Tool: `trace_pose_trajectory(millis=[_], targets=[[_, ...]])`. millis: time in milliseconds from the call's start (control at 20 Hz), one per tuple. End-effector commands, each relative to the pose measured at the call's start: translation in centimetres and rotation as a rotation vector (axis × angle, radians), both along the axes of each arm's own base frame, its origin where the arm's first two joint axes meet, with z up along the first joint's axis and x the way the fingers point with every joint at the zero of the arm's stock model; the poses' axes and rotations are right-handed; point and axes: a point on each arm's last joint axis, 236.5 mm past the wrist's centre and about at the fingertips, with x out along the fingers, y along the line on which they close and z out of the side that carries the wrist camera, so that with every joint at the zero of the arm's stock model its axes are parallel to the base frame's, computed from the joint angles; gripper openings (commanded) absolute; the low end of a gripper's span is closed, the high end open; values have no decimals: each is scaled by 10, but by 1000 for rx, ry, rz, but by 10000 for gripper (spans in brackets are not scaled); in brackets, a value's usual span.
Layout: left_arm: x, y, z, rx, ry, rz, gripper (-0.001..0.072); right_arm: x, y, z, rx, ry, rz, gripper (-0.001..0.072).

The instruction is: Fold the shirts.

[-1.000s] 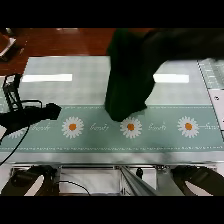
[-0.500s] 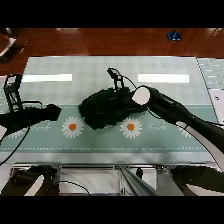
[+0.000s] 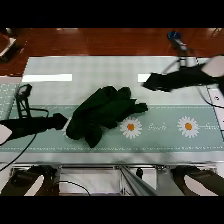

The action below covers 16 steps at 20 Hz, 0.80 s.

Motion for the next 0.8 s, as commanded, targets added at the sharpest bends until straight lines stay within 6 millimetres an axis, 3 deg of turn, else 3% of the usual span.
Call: trace_pose_trajectory(millis=[0,150,250,350,550,650,750], targets=[[-41,-53,-36,-251,184,-37,700,-57,-107,-49,-84,135,-267,621],[-55,-82,-63,-363,254,-41,700,-87,-81,-95,68,192,-293,616],[-53,-99,-69,-386,251,-67,700,-98,-60,-114,112,223,-271,616],[-55,-115,-76,-382,244,-104,700,-96,-53,-119,91,204,-247,616],[-89,-131,-108,-312,377,-187,701,-89,-54,-117,96,176,-262,616],[-74,-138,-111,-311,336,-155,700,-89,-50,-117,101,176,-252,615],[-41,-145,-104,-331,236,-86,699,-91,-38,-122,112,199,-223,615]])
